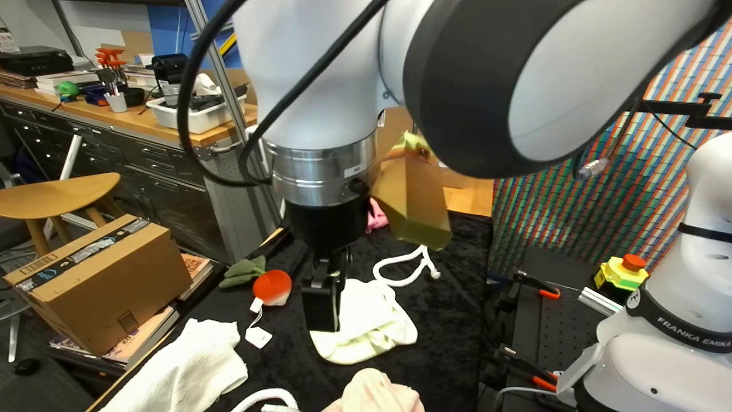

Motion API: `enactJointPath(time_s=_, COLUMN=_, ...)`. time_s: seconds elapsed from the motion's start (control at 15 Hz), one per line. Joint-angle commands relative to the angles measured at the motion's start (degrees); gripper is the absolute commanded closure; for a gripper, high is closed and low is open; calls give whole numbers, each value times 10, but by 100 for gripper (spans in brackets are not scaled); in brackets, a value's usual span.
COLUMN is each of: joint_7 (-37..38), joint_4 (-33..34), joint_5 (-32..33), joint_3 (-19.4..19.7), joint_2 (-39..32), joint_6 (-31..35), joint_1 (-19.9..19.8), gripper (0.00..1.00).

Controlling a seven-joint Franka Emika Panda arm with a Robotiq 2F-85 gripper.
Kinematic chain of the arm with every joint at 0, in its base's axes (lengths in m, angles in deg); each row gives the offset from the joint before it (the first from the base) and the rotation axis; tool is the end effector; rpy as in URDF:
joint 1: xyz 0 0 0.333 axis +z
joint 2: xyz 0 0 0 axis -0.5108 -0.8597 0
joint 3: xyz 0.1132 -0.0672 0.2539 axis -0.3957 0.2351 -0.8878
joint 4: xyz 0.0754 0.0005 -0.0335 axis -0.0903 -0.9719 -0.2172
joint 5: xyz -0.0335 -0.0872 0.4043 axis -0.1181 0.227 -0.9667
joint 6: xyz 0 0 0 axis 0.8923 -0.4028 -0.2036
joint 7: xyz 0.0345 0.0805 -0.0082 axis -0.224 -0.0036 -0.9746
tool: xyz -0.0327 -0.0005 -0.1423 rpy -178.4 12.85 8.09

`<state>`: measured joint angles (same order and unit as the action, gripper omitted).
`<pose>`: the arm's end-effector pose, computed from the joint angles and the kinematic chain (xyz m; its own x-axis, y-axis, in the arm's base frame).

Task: One by one, move every item on the table to the right back of the table.

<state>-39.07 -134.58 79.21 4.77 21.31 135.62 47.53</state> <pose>0.4492 0.3616 0.3040 0.8975 0.4409 -0.0104 0.4391 -0.8913 0.1130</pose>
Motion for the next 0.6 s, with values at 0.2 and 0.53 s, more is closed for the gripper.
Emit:
enactJointPath(time_s=0.2, joint_7=-116, joint_4=96, joint_5=-11, joint_3=15, joint_2=-125, joint_6=6, joint_1=43, gripper=0)
enactJointPath(time_s=0.53, joint_7=-223, joint_4=146, joint_5=-21, joint_3=17, joint_2=-205, joint_6=24, joint_1=50, gripper=0)
